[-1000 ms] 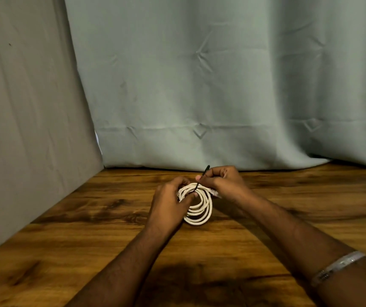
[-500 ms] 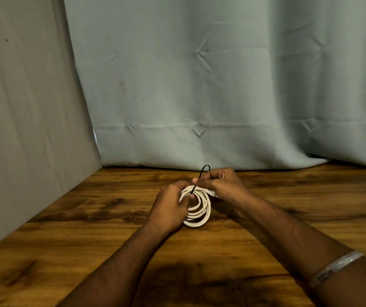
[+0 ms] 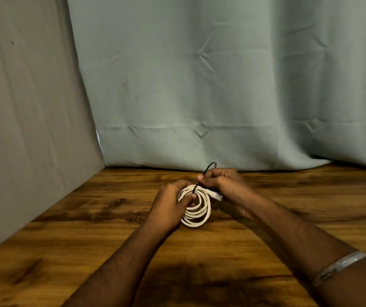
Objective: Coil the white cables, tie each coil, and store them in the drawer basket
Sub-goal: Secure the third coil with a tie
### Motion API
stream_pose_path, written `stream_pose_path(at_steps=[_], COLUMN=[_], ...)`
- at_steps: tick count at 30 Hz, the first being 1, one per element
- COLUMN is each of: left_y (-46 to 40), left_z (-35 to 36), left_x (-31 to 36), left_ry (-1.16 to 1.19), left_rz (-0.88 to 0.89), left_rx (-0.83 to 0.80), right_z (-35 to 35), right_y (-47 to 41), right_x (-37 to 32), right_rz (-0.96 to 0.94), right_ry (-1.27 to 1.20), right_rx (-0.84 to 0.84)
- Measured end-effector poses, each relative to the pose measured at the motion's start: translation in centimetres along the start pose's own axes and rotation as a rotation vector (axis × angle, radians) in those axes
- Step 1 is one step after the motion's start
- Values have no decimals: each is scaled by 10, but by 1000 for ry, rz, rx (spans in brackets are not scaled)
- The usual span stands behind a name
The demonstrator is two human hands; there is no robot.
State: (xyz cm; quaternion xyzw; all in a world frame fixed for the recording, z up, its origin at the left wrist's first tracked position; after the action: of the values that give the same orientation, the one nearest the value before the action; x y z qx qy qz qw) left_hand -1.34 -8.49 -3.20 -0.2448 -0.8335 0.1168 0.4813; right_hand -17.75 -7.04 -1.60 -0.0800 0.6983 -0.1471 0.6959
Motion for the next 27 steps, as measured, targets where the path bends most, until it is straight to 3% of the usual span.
stream_pose_path(at_steps=[5,17,22,27], left_y=[3,-1,3,3], left_z=[-3,4,-2,-6], left_x=[3,0,6,7], left_ry=[46,175,73,-21], left_rz=[0,-54,-18,41], left_rx=[138,54,85,104], right_z=[3,5,2,2], right_y=[0,-1,-1,-1], right_x=[0,9,6,-1], right_rz=[-4,19,56,-51], right_ry=[-80,-49,-104,-39], right_rx=[61,42,-17,-24])
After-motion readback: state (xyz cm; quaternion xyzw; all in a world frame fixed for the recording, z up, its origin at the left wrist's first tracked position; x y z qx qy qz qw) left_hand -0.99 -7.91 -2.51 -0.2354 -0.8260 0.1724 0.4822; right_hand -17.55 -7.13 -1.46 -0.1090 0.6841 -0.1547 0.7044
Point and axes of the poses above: each hand's wrist, its own y-axis away from the middle knuckle, its own z-axis out of the palm, x = y × z, the point moved 3 cm from there along -y, towards the middle knuckle, and after that the axes turned 9 degrees about -z, right-handed, at the moved point
